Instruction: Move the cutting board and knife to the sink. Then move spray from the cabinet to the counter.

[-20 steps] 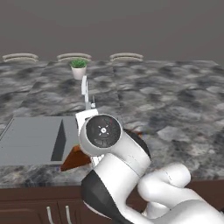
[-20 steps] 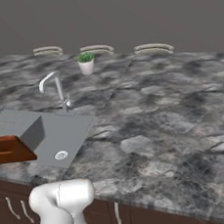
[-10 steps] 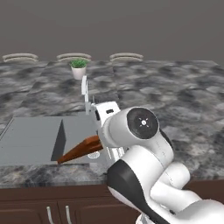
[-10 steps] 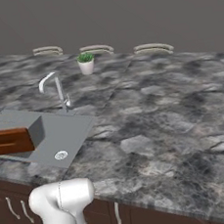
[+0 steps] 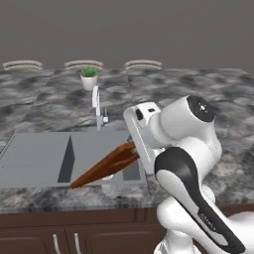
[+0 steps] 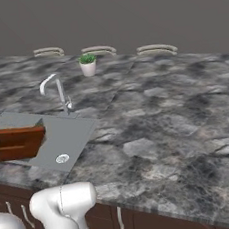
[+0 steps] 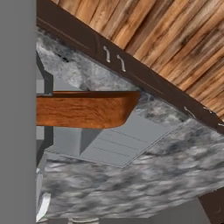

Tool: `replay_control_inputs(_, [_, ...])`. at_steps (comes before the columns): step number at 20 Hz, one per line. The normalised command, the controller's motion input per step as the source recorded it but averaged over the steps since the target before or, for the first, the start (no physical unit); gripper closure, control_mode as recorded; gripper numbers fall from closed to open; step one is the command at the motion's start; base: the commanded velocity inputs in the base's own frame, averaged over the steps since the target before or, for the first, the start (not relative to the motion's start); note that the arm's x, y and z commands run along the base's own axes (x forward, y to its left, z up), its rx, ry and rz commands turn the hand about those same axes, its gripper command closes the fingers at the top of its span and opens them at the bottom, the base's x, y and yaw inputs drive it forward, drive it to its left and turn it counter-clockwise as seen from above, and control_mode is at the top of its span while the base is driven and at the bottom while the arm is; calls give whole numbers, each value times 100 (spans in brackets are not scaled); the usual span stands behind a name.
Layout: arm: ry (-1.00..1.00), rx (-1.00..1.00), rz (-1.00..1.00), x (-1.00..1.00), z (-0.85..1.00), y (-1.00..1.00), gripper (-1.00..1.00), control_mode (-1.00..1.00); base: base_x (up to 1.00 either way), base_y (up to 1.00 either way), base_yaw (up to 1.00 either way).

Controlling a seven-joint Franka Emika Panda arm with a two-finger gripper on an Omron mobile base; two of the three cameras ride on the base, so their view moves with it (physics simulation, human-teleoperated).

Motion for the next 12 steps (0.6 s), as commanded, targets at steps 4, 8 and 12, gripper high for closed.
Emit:
replay_control_inputs(4, [2,4,27,35,-23,-77,100,-100,0,0,0])
replay_control_inputs(8, [-2,0,27,28,-34,-58,100,-100,0,0,0])
replay_control_inputs(12, [-9,-5,13,55,-54,-10,100,-100,0,0,0])
